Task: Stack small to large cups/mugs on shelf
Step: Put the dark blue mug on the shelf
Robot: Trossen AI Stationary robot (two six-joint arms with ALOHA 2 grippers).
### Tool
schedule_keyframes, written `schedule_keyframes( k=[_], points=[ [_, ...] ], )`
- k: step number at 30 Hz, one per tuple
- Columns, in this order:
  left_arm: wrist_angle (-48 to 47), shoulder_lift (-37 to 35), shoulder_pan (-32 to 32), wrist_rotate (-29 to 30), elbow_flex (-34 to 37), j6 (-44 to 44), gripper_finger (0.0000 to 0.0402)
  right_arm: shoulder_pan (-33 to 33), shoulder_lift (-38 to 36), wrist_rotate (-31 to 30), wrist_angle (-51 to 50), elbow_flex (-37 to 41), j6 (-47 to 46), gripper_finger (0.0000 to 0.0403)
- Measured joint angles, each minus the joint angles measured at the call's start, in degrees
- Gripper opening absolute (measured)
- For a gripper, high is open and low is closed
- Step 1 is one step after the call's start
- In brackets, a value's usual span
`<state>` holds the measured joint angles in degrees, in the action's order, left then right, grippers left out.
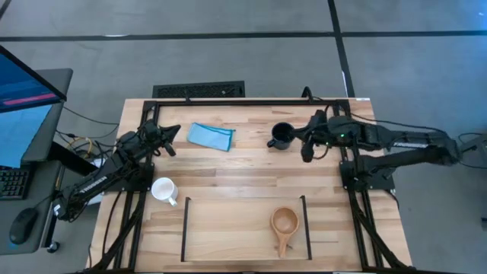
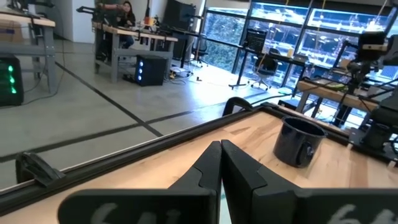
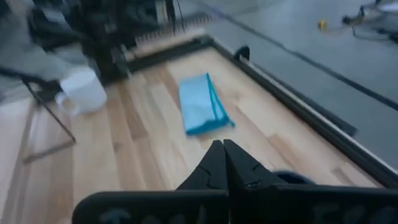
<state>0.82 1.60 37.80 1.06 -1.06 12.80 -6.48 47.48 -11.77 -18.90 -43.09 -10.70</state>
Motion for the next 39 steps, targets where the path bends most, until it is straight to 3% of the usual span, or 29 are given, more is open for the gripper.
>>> schedule_keyframes(
  k=[4, 11, 28, 39],
  points=[
    [0.0, 0.0, 0.0, 0.6, 0.0, 0.0, 0.0, -4.1, -6.2, 3.2, 7.6, 7.3, 0.2, 0.0001],
    [0.0, 0.0, 0.0, 0.7, 0.0, 0.2, 0.0, -6.8, -17.2, 3.4, 11.1, 17.0, -2.6, 0.0001],
    [-0.1, 0.0, 0.0, 0.8, 0.0, 0.2, 0.0, -6.8, -47.3, 2.7, 10.8, 30.4, -5.8, 0.0001],
    [-0.1, 0.0, 0.0, 0.5, 0.0, 0.5, 0.0, -6.8, -47.4, 2.7, 8.7, 30.9, -6.7, 0.0004]
  ],
)
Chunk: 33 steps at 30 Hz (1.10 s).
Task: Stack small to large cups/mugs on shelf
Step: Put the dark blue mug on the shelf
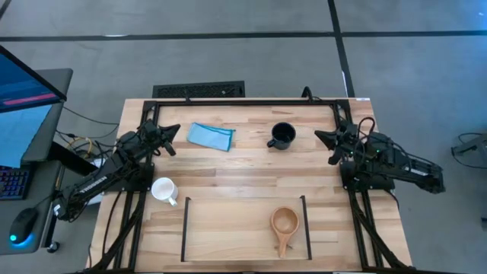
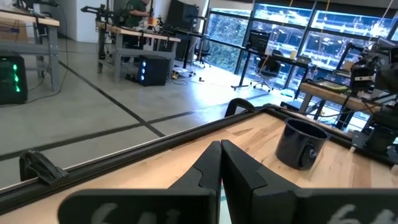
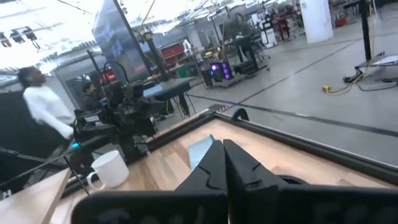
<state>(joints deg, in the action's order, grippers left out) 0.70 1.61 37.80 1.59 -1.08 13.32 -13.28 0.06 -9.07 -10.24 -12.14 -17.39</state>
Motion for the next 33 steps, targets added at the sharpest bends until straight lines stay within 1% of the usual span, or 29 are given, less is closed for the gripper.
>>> schedule_keyframes(
  k=[6, 9, 12, 16, 19, 21, 24, 28, 30, 33],
  points=[
    [0.2, 0.0, 0.0, 0.0, 0.0, -3.1, 0.0, 0.0, 0.0, 0.0, -0.2, 0.0, 0.7, 0.0009],
    [0.3, 0.0, 0.0, 0.0, 0.0, -3.2, 0.0012, 0.0, 0.0, 0.0, -0.1, 0.0, 0.7, 0.0009],
    [0.3, 0.0, 0.0, 0.0, 0.0, -3.1, 0.0044, 0.0, 0.0, 0.0, -0.1, 0.0, 0.7, 0.0009],
    [1.7, 0.0, 0.0, 0.5, 0.0, -2.3, 0.01, 0.0, 0.1, -0.3, -0.1, 0.0, 0.8, 0.0012],
    [6.1, 0.0, 0.0, 1.8, 0.0, -1.6, 0.0133, 0.0, 0.1, -0.9, -0.2, 0.0, 0.9, 0.0012],
    [10.6, 0.0, 0.0, 2.3, 0.0, -1.6, 0.0146, 0.0, 0.1, -1.6, -0.6, 0.0, 0.9, 0.0012],
    [17.6, 0.0, 0.0, 2.0, 0.0, -2.4, 0.0155, 0.0, 0.1, -1.6, -0.7, 0.0, 0.9, 0.0013],
    [23.2, 0.0, 0.0, -1.0, 0.0, -3.2, 0.0157, 0.0, 0.1, -1.6, -0.7, 0.0, 0.9, 0.0013],
    [23.2, 0.0, 0.0, -2.6, -0.5, -3.1, 0.0157, 0.0, 0.1, -1.6, -0.7, 0.0, 0.9, 0.0013],
    [19.5, 0.0, 0.0, -4.3, -3.2, -3.2, 0.0157, 0.0, 0.1, -1.6, -0.7, 0.0, 0.9, 0.0013]
  ],
)
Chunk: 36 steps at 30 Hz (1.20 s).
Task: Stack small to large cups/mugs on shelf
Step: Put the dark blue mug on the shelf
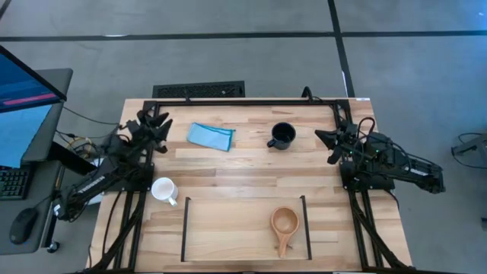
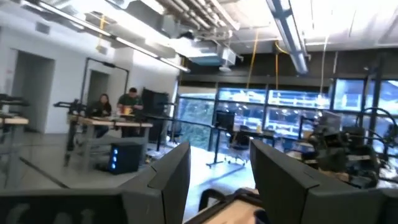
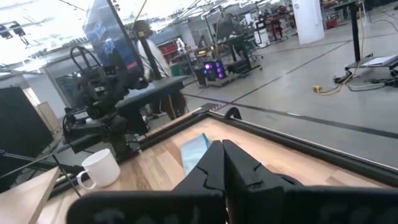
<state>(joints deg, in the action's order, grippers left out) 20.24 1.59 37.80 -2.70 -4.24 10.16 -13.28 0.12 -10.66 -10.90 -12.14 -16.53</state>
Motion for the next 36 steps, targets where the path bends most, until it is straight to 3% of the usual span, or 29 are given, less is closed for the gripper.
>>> schedule_keyframes(
  k=[7, 13, 16, 27, 36],
  points=[
    [-16.0, 0.0, 0.0, 0.0, -9.7, -6.5, 0.0157, 0.0, 0.0, 0.0, 0.0, 0.0, 0.0, 0.0013],
    [-21.2, 4.4, 0.0, -3.9, -16.3, -6.6, 0.0157, 0.0, 0.0, -0.1, 0.0, 0.0, 0.0, 0.0013],
    [-21.5, 9.9, 0.0, -7.4, -18.7, -5.1, 0.0157, 0.0, 0.0, -1.7, 0.0, 0.0, 0.0, 0.0013],
    [-22.4, 34.3, 0.0, -10.2, -29.1, -10.3, 0.0153, 0.0, 0.0, -1.8, 0.0, 0.0, -1.0, 0.0015],
    [-22.3, 45.6, 0.0, -10.3, -36.8, -12.9, 0.0142, 0.0, 0.0, -1.4, -0.3, 0.0, -1.1, 0.0015]
  ],
)
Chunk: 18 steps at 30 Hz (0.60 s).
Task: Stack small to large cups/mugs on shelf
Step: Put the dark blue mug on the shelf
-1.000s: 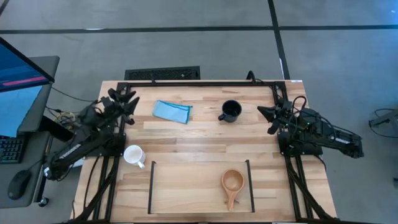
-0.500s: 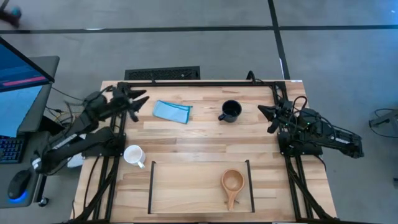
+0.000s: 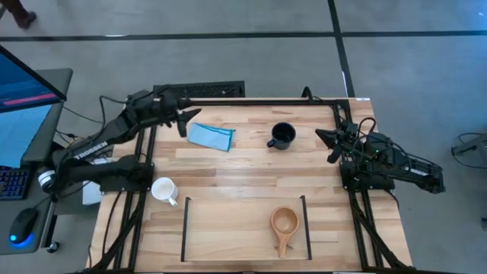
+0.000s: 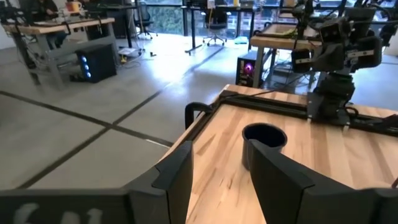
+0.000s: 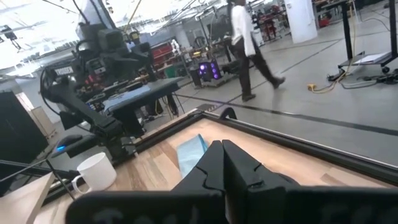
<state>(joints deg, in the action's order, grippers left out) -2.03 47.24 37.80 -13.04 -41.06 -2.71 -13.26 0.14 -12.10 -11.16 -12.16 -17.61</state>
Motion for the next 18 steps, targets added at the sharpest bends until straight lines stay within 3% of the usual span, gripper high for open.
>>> schedule_keyframes(
  k=[18],
  points=[
    [-0.3, 2.4, 0.0, 0.3, -0.4, -0.1, 0.0142, 0.0, 0.0, 0.0, -0.9, 0.0, 0.0, 0.0024]
  ],
)
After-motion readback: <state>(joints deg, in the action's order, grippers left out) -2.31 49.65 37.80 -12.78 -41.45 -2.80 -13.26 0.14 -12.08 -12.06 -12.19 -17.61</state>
